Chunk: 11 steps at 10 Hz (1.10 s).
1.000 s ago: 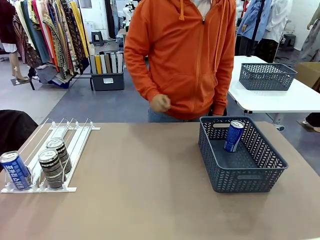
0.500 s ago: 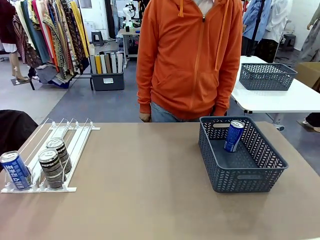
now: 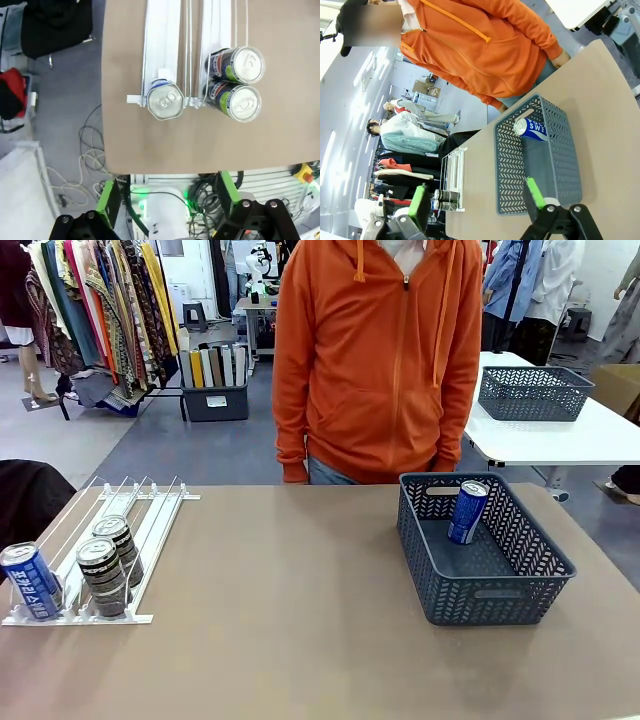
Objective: Retrieve and store the cans from the dispenser.
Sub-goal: Pick up the last remaining can from one row of the Automatic Can Dispenser and place it in the middle of the table.
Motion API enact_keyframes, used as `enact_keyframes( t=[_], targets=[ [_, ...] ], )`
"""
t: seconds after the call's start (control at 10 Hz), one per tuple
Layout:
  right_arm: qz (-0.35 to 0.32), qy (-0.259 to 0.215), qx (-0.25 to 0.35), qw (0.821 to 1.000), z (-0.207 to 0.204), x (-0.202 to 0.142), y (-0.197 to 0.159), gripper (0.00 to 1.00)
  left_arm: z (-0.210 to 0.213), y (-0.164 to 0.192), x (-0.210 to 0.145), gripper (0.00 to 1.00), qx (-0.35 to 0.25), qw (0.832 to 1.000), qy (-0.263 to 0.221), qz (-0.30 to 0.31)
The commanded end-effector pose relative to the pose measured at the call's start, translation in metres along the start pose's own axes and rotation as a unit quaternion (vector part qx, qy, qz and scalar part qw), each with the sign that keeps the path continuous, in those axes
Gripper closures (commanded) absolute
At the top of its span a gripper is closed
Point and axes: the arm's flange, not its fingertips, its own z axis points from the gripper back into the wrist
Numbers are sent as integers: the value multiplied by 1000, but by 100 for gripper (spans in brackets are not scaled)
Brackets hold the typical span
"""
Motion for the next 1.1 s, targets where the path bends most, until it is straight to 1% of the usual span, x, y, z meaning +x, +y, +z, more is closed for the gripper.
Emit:
enact_keyframes(
  t=[0.0, 0.1, 0.2, 0.3, 0.4, 0.7, 0.9, 1.0],
  targets=[
    [11, -9, 16, 1000, -2, 2, 0, 0, -1, -4, 1, 0, 3, 1000, 1, 1],
    [11, -9, 16, 1000, -2, 2, 0, 0, -21, -14, 5, 0, -7, 1000, 6, -9],
    [11, -9, 16, 1000, -2, 2, 0, 0, -44, -19, 13, 0, 2, 1000, 4, 8],
    [11, -9, 16, 1000, -2, 2, 0, 0, -62, -20, 20, 0, -5, 1000, 13, 24],
    [11, -9, 16, 1000, -2, 2, 0, 0, -78, -20, 24, 0, -6, 998, 37, 46],
    [11, -9, 16, 1000, -2, 2, 0, 0, -105, -29, 28, 0, 3, 996, 59, 72],
    [11, -9, 16, 1000, -2, 2, 0, 0, -129, -33, 36, 0, 19, 994, 50, 92],
    [11, -9, 16, 1000, -2, 2, 0, 0, -140, -33, 42, 0, 28, 994, 58, 88]
  ],
)
